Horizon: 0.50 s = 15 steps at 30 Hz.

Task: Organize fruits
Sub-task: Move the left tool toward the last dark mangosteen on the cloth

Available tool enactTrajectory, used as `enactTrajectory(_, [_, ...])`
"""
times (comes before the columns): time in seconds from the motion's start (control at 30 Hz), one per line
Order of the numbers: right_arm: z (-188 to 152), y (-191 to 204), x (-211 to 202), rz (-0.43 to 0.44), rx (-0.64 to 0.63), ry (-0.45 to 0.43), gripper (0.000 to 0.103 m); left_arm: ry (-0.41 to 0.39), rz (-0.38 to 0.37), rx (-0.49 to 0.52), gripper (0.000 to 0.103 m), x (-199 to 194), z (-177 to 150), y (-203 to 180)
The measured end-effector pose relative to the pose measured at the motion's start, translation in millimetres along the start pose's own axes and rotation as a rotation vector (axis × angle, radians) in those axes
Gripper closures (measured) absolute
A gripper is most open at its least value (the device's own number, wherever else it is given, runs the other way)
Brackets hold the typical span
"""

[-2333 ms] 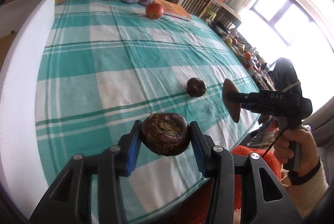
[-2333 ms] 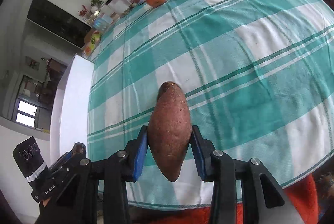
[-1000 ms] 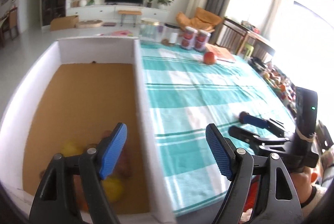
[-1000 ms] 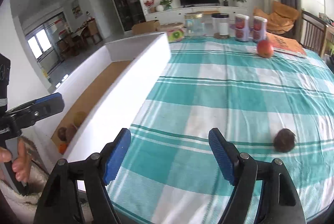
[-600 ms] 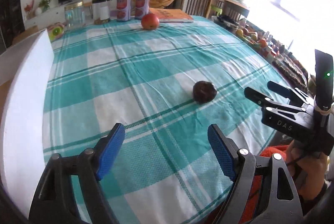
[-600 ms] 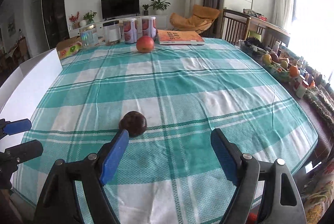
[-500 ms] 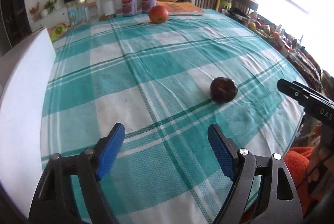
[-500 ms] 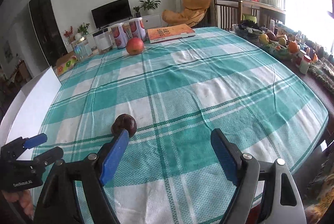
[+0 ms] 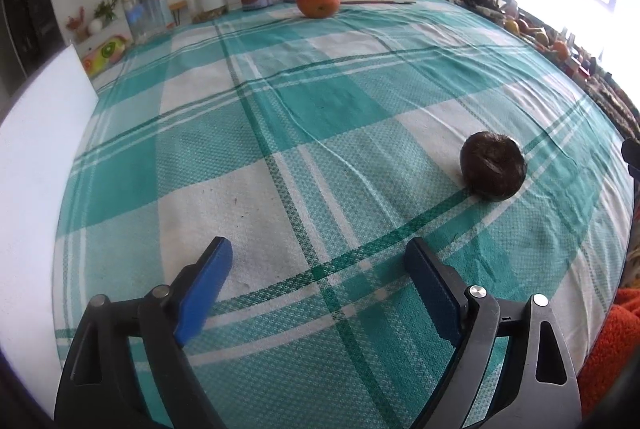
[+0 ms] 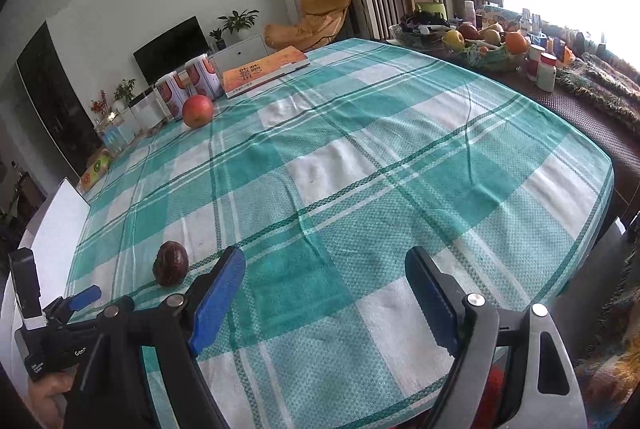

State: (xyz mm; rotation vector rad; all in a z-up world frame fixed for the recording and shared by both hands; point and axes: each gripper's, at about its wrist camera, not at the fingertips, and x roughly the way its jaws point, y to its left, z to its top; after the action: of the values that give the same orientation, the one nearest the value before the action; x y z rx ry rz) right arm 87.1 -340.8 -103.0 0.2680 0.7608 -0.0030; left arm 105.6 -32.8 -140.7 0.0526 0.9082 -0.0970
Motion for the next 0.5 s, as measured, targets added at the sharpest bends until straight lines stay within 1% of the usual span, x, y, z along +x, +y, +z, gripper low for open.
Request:
enactTrajectory(0.17, [-2, -2, 12, 0.008, 0.015, 0.059, 0.021, 0.006, -0.011, 0.002, 0.01, 2, 1, 0])
enactTrajectory(0.37, [-4, -15, 27, 0.046, 0.079, 0.137, 0.019, 0.006, -0.012, 0.002, 0.009, 2, 1, 0])
enactTrajectory(0.43, [-2, -18, 32, 0.073, 0.096, 0.157, 0.019, 0.006, -0.012, 0.002, 0.009, 2, 1, 0])
enactTrajectory(0.5, [4, -19, 36, 0.067, 0.093, 0.151, 0.019, 0.006, -0.012, 0.002, 0.009, 2, 1, 0])
